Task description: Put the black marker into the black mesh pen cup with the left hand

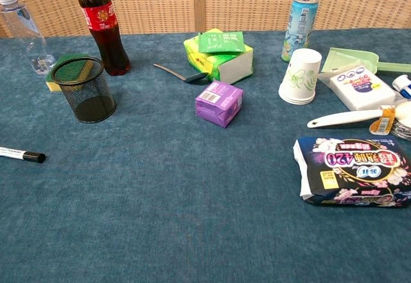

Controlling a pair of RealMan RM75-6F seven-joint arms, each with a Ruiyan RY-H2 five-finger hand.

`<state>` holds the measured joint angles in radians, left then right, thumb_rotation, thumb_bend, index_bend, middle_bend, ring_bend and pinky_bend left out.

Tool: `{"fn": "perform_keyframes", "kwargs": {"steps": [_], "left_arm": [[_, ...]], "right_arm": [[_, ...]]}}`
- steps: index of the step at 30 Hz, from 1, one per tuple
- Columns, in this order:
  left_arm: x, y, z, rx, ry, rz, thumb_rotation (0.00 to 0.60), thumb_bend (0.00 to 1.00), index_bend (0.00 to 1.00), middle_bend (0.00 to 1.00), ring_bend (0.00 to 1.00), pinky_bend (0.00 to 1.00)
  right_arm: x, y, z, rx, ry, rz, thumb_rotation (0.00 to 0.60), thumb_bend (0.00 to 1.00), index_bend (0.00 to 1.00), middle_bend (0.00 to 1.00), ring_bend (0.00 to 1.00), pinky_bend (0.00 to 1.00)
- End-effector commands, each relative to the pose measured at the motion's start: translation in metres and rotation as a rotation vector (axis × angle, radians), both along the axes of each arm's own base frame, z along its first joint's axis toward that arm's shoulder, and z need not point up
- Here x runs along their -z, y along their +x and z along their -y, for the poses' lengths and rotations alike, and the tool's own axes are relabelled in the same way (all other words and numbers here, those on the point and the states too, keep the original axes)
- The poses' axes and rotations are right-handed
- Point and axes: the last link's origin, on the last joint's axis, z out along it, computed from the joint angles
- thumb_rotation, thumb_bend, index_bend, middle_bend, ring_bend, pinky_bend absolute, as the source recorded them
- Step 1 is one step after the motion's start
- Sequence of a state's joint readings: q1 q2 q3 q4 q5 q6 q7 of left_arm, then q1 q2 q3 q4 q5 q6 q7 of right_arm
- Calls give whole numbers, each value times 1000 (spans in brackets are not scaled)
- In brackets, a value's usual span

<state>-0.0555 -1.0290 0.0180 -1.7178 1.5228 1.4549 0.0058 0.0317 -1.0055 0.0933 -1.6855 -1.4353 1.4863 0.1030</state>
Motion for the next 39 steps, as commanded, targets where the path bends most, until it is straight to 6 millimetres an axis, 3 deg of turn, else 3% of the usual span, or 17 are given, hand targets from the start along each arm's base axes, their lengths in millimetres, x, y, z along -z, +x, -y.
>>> {"fn": "perform_keyframes", "kwargs": {"steps": [1,10,22,27,31,39], "left_arm": [[0,0,0,0,-1,-1,600,283,0,0,0,0],[4,2,-8,21,-21,-7,600,283,1,0,0,0],[31,14,-66,105,-187,-121,600,283,86,0,0,0],[47,25,-82,136,-237,-169,600,283,193,0,0,0],[63,29,-89,138,-273,-199,600,284,278,0,0,0],[88,27,-90,118,-316,-257,600,283,329,0,0,0]], "right_arm": [[0,0,0,0,0,1,600,0,77,0,0,0],[-5,-1,-1,4,-16,13,600,0,77,0,0,0],[-5,0,-2,5,-14,17,600,0,77,0,0,0],[-7,0,-3,2,-17,27,600,0,77,0,0,0],[-9,0,-3,-1,-27,38,600,0,77,0,0,0],[-14,-1,-3,-1,-38,64,600,0,77,0,0,0]]}}
